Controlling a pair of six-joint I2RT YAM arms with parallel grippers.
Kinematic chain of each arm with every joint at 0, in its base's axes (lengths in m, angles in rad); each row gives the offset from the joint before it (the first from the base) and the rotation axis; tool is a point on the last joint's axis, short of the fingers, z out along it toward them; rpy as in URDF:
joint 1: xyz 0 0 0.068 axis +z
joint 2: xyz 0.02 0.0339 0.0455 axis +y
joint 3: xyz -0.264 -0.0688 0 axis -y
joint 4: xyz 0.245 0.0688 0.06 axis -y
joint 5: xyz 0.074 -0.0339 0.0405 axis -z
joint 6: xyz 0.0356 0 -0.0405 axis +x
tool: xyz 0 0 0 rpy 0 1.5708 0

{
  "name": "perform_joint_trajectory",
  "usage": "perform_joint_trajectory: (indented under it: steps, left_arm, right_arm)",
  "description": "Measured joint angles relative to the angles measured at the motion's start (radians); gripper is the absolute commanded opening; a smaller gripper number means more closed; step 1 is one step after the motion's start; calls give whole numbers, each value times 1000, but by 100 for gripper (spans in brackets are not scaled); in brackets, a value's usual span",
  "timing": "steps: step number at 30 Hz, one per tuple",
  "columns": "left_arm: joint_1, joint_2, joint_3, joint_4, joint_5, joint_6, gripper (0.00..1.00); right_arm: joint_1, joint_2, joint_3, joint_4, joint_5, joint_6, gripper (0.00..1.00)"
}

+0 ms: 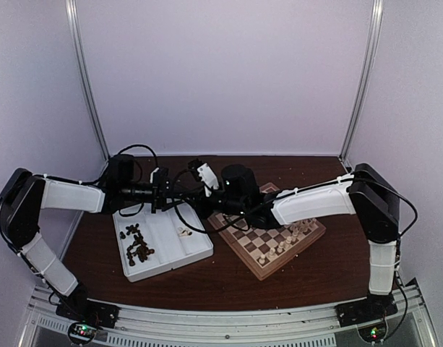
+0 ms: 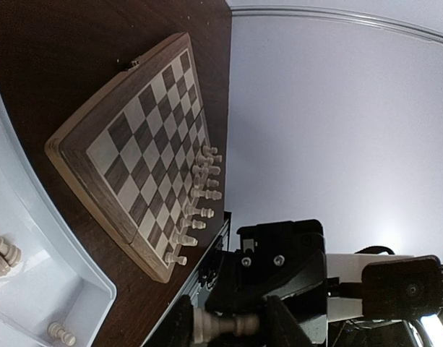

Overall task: Set up the chess pieces on the board
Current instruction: Place the chess piece on the chessboard.

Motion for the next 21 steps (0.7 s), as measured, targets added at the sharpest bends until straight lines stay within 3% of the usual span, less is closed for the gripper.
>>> perform_joint_trajectory:
  steps: [6,21]
  left_arm:
    - [4,0,-10,23,0,-20,35]
    - [8,-23,-36,81,13,-5,67]
  right_arm:
    - [0,5,2,14,4,3,8]
    - [0,-32,-48,13,23,-6,6]
